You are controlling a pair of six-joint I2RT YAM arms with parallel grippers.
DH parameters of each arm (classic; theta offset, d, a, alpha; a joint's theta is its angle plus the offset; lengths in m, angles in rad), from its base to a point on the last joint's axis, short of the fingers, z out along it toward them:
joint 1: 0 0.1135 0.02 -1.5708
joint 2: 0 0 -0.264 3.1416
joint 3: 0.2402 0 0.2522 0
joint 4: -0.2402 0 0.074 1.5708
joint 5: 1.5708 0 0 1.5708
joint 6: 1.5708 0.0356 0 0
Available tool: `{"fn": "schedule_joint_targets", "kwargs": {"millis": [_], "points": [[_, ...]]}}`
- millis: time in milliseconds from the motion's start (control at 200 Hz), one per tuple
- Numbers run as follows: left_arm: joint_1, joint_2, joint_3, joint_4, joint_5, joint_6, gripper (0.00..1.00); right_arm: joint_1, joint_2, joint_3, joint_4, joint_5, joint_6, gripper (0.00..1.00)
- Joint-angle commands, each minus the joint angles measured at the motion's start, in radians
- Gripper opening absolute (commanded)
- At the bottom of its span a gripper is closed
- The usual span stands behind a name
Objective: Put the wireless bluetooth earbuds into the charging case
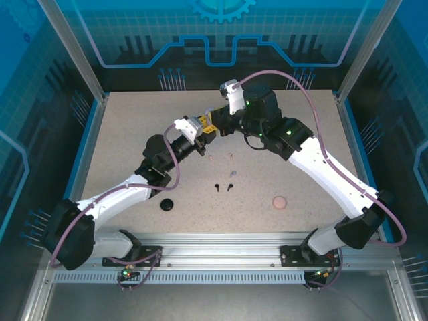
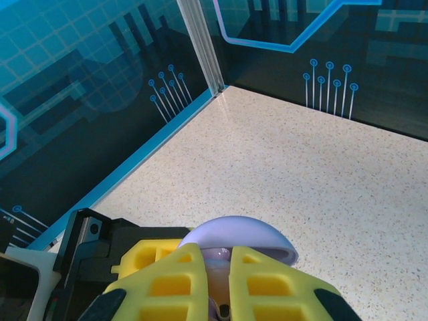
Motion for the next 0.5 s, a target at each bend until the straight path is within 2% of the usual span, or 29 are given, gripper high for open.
{"fn": "schedule_joint_targets", "kwargs": {"millis": [0,95,160,260,375,495], "points": [[-0.007,-0.011,0.042,0.046,0.005,0.02,0.0,-0.003,-0.023,-0.019,-0.006,-0.062,-0.03,0.13],[-0.006,-0.009,0.04,0.047,0.005,0.018,0.0,-0.003,-0.025,-0.012,-0.011,-0.055,-0.026,0.22],[-0.006,-0.008,0.041,0.044,0.003,0.017,0.0,-0.002,-0.024,0.007,-0.018,-0.042,-0.018,0.38],[-0.007,-0.009,0.038,0.044,-0.001,0.012,0.0,-0.009,-0.029,0.057,-0.039,-0.018,-0.003,0.55],[-0.007,-0.009,0.032,0.05,-0.011,0.005,0.0,-0.037,-0.042,0.111,-0.075,-0.004,0.028,0.63],[-0.006,-0.015,0.022,0.059,-0.022,-0.002,0.0,-0.113,-0.091,0.108,-0.088,-0.01,0.122,0.69]]}}
